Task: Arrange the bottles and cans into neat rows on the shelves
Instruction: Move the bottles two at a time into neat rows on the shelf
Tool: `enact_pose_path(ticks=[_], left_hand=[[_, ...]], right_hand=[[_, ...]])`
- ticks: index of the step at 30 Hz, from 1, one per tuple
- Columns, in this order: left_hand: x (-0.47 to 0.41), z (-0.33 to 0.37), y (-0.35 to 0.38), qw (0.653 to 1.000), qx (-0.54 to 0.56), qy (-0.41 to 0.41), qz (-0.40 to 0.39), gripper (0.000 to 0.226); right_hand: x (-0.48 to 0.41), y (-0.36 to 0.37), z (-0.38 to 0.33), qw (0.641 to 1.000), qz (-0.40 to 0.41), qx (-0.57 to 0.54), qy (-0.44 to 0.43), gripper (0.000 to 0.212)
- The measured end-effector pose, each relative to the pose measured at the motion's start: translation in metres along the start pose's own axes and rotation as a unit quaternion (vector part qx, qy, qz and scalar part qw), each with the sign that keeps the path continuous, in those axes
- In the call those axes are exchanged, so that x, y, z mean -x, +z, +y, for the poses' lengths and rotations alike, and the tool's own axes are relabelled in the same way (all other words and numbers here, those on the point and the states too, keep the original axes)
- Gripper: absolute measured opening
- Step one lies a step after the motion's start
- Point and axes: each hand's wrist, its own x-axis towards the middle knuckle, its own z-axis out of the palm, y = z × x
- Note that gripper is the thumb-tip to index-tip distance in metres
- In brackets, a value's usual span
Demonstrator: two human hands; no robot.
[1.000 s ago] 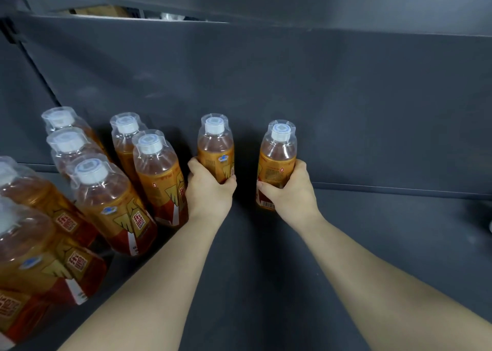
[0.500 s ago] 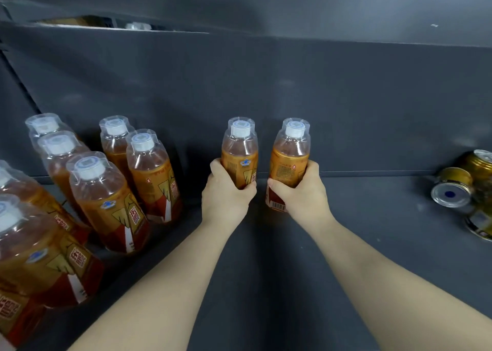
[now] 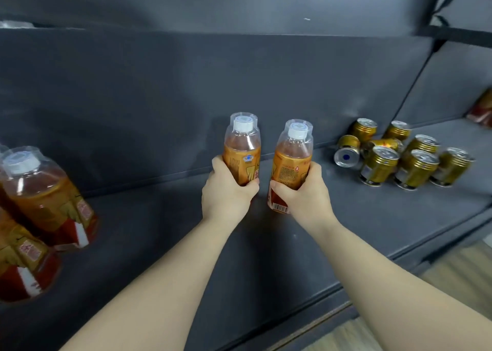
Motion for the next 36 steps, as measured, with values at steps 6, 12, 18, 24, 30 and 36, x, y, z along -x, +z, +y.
enact_pose_path(ticks=[6, 12, 18, 24, 30, 36], left_hand=[[0.022, 0.052, 0.055, 0.997, 0.012, 0.044, -0.054, 0.070], [0.067, 0.110, 0.116, 0.988, 0.021, 0.089, -0.121, 0.064], [0.128, 0.169, 0.179, 0.972, 0.039, 0.135, -0.188, 0.064], [0.194, 0.224, 0.241, 0.953, 0.061, 0.173, -0.240, 0.062], [0.257, 0.275, 0.300, 0.932, 0.082, 0.202, -0.290, 0.063], [0.293, 0.315, 0.351, 0.912, 0.066, 0.243, -0.324, 0.055]], right_hand=[[0.006, -0.072, 0.027, 0.997, 0.070, 0.025, 0.024, 0.063], [0.025, -0.158, 0.059, 0.989, 0.137, 0.030, 0.051, 0.063], [0.059, -0.257, 0.099, 0.974, 0.207, 0.037, 0.081, 0.057], [0.095, -0.354, 0.138, 0.957, 0.268, 0.040, 0.106, 0.058], [0.132, -0.441, 0.172, 0.938, 0.318, 0.052, 0.129, 0.060], [0.150, -0.503, 0.206, 0.914, 0.364, 0.062, 0.171, 0.064]])
